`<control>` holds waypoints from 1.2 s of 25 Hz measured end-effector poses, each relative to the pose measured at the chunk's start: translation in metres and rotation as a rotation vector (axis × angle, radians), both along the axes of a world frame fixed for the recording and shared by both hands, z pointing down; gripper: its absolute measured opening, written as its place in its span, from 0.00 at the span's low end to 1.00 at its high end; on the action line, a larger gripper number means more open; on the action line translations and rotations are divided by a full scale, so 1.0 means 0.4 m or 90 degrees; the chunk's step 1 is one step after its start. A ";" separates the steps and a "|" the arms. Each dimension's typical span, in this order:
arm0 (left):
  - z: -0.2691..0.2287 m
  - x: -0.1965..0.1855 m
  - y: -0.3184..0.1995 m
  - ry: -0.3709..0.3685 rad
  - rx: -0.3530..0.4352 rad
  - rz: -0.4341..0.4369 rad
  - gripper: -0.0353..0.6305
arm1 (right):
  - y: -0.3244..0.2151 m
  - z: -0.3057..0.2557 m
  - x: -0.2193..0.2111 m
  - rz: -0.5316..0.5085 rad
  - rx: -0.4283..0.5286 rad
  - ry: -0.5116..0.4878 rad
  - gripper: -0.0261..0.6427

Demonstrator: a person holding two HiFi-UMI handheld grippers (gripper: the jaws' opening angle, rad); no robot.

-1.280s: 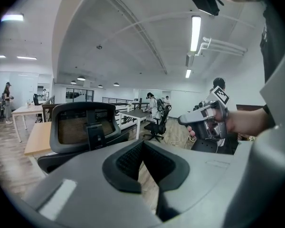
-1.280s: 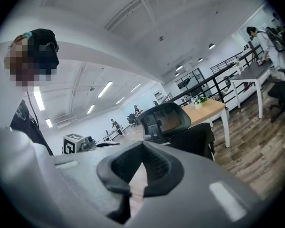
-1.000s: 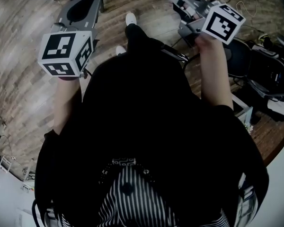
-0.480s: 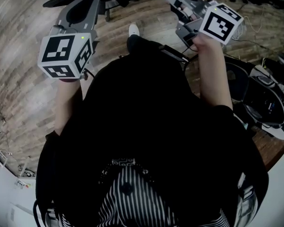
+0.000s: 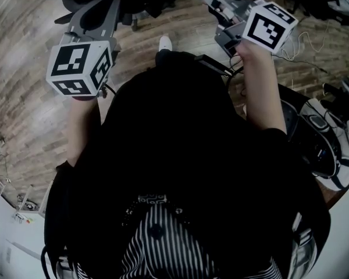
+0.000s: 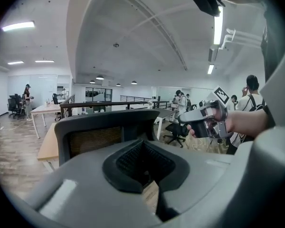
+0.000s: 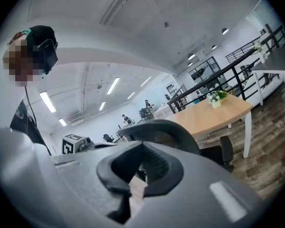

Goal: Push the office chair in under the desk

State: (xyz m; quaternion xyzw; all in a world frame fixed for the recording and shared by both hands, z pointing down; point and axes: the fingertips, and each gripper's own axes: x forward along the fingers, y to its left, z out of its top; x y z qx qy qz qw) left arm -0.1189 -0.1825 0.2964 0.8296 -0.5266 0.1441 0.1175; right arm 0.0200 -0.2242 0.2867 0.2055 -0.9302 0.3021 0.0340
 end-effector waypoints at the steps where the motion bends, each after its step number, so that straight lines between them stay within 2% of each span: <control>1: 0.002 -0.005 -0.018 -0.001 -0.003 -0.005 0.06 | -0.026 -0.002 0.001 -0.002 -0.001 -0.002 0.04; 4: 0.005 -0.022 -0.089 -0.007 -0.011 -0.026 0.06 | -0.110 -0.002 0.010 -0.007 0.002 0.003 0.04; 8: 0.017 -0.041 -0.161 -0.023 -0.020 -0.061 0.06 | -0.193 0.012 0.039 -0.009 0.031 0.041 0.04; 12: 0.037 -0.071 -0.167 -0.035 -0.010 -0.110 0.06 | -0.262 0.053 0.042 0.016 0.085 0.110 0.04; 15: 0.056 -0.130 -0.155 -0.013 -0.012 -0.162 0.06 | -0.304 0.082 0.021 0.014 0.086 0.127 0.04; 17: 0.077 -0.176 -0.160 -0.010 -0.032 -0.188 0.20 | -0.335 0.092 0.007 0.012 0.074 0.120 0.04; 18: 0.084 -0.195 -0.165 -0.013 -0.041 -0.199 0.23 | -0.346 0.095 0.003 0.008 0.070 0.117 0.05; 19: 0.087 -0.212 -0.172 -0.017 -0.048 -0.210 0.26 | -0.355 0.096 0.002 0.001 0.066 0.115 0.12; 24: 0.094 -0.294 -0.214 -0.033 -0.071 -0.259 0.41 | -0.384 0.114 -0.022 -0.030 0.068 0.127 0.31; 30: 0.129 -0.281 -0.265 -0.032 -0.086 -0.252 0.67 | -0.386 0.120 -0.044 -0.052 0.088 0.148 0.47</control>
